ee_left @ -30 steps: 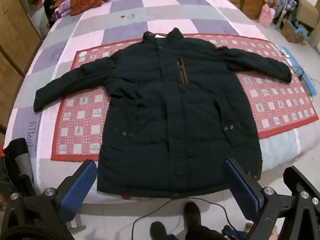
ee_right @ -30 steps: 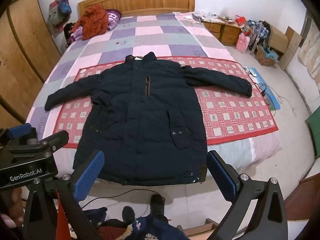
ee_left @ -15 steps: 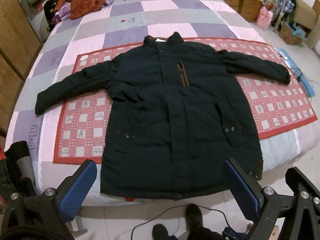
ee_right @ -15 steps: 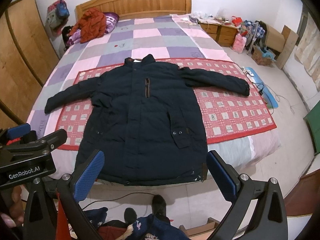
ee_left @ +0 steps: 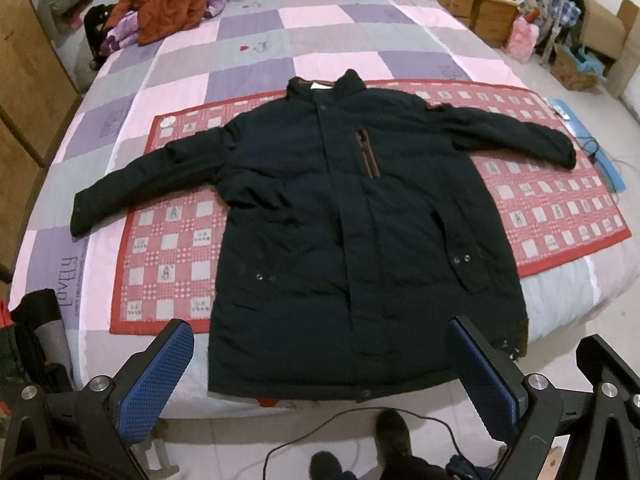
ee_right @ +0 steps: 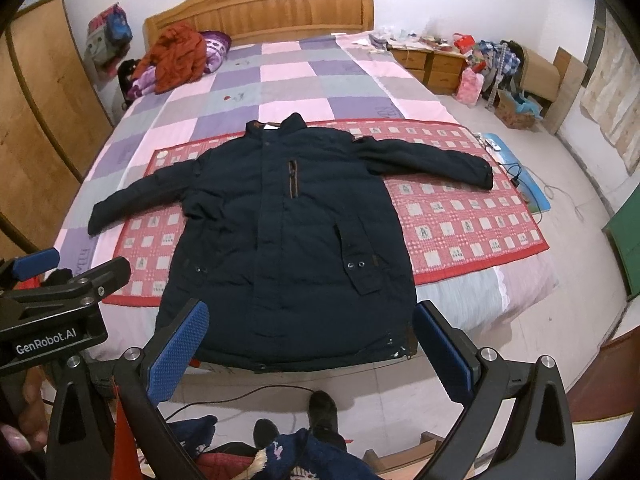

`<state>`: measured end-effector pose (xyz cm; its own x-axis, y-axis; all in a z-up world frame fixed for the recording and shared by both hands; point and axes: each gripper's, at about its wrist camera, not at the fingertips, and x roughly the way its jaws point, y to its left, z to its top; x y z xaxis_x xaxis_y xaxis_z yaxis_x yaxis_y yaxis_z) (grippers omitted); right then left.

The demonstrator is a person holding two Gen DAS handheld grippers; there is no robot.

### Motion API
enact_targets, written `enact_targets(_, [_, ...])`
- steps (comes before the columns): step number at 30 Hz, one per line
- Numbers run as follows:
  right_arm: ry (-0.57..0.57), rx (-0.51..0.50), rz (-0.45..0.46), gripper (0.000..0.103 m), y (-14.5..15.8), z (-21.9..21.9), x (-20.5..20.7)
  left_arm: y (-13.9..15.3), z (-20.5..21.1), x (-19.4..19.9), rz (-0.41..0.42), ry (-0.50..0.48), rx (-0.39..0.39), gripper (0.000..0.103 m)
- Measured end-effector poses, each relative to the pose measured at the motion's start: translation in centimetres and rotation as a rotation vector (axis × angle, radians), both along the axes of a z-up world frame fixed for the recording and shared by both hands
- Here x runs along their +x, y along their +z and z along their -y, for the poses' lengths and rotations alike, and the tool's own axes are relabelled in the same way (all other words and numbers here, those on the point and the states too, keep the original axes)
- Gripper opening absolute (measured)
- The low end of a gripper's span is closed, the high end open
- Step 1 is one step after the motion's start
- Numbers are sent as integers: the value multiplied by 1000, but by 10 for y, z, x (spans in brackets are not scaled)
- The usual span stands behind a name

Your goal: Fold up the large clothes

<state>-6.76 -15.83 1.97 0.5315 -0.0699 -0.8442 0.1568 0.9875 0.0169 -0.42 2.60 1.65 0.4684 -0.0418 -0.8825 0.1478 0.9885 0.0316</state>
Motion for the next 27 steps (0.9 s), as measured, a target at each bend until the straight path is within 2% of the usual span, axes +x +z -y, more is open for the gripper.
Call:
enact_targets(18, [-56, -17, 9, 103, -2, -26, -8, -1, -26, 1, 19, -54, -13, 103])
enact_targets(27, [-64, -30, 24, 103, 1, -43, -10, 0, -42, 4, 30, -48, -23, 103])
